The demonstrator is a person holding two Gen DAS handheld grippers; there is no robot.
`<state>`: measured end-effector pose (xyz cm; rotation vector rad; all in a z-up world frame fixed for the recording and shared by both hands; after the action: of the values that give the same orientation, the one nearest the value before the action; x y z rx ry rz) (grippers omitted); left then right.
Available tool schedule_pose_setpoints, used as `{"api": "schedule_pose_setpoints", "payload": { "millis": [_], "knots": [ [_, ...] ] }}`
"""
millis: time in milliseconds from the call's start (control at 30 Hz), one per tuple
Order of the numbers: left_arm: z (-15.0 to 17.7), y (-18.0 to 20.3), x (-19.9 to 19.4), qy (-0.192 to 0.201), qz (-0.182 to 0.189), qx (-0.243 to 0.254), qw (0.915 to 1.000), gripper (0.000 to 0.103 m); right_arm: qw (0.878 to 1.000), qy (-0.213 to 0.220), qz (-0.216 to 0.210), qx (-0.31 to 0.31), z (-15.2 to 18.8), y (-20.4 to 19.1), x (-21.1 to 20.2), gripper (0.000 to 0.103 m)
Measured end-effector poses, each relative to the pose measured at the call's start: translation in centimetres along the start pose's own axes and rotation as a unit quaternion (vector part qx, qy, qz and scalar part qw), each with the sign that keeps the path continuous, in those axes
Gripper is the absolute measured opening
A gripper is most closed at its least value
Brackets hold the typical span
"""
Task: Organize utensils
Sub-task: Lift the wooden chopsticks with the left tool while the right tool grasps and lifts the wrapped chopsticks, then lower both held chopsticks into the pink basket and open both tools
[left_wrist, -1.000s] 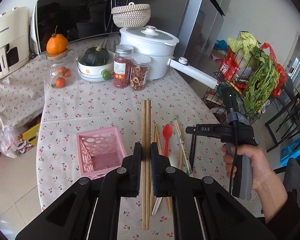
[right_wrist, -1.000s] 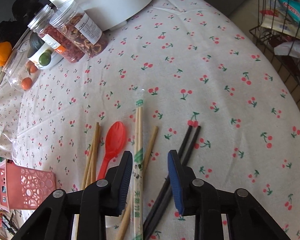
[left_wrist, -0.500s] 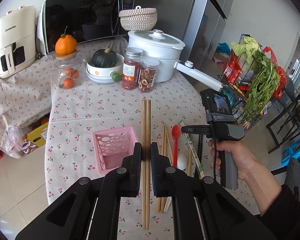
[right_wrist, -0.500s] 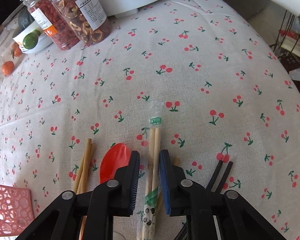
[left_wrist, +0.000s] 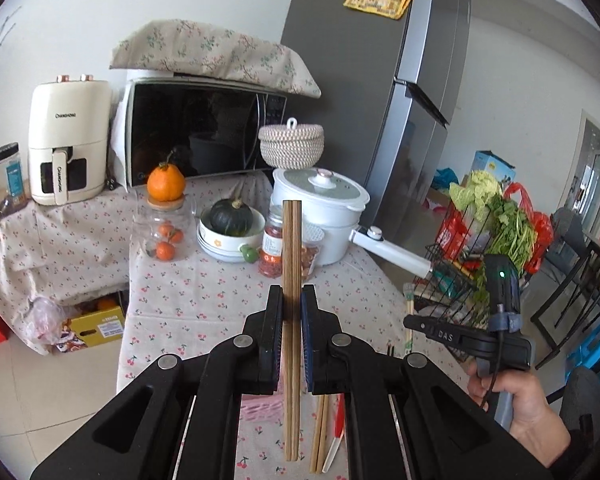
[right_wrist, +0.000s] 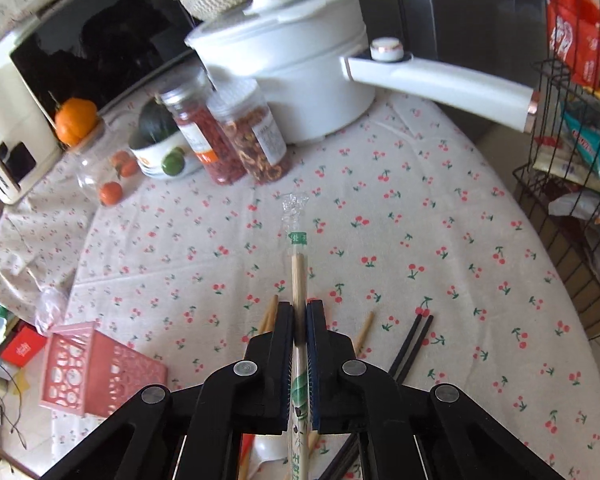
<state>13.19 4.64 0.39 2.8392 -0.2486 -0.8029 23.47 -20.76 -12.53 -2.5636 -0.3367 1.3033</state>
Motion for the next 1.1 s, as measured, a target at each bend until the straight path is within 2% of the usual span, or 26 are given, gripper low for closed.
{"api": "schedule_pose_setpoints", "payload": {
  "millis": [200,367,633,833,900,967,1000,1067,1100],
  "knots": [
    [-1.9,-1.4,-1.7,0.106,-0.038,-0.009,0.9936,0.009,0.998,0.064,-0.017,-0.017,0.1,-2.1,-3.8,0.004],
    [-2.4,-2.1,-0.7,0.146,-0.053,0.006,0.9878,0.009,0.996,0.083,-0.026,-0.032,0.1,-3.2,-4.6,0.004],
    [-0.1,-4.5,6.7,0.050,-0.077,-0.015,0.9956,0.009,0.995,0.085,-0.025,-0.045,0.3,-3.9,-4.0,0.004],
    [0.5,-4.9,8.7,0.025,-0.075,-0.006,0.9968,0.009,0.995,0.087,-0.027,-0.051,0.5,-4.2,-3.9,0.004],
    [0.9,-4.7,9.6,0.000,-0.071,0.005,0.9975,0.010,0.994,0.087,-0.029,-0.051,0.6,-4.5,-3.9,0.004],
    [1.3,-4.6,9.9,-0.016,-0.090,0.011,0.9957,0.010,0.994,0.088,-0.033,-0.053,0.6,-4.9,-3.8,0.004],
    [1.4,-4.6,9.9,-0.023,-0.093,0.012,0.9953,0.012,0.994,0.089,-0.036,-0.055,0.6,-5.2,-3.9,0.004],
    [1.6,-4.5,9.4,-0.034,-0.094,0.014,0.9949,0.024,0.993,0.094,-0.042,-0.057,0.6,-5.8,-4.1,0.004],
    [1.6,-4.4,9.1,-0.037,-0.096,0.016,0.9945,0.039,0.993,0.097,-0.046,-0.057,0.6,-6.1,-4.2,0.004]
  ]
}}
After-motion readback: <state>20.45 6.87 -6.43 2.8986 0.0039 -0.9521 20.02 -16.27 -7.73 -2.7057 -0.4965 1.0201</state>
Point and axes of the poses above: each gripper's, at about its wrist camera, not at the fingertips, and x roughly the way its jaws point, y to its right, z to its underside, the point moved 5 cm from there along x, roughly the way its jaws point, and after that the axes turned 4 degrees about -y, right-handed, at the moved point
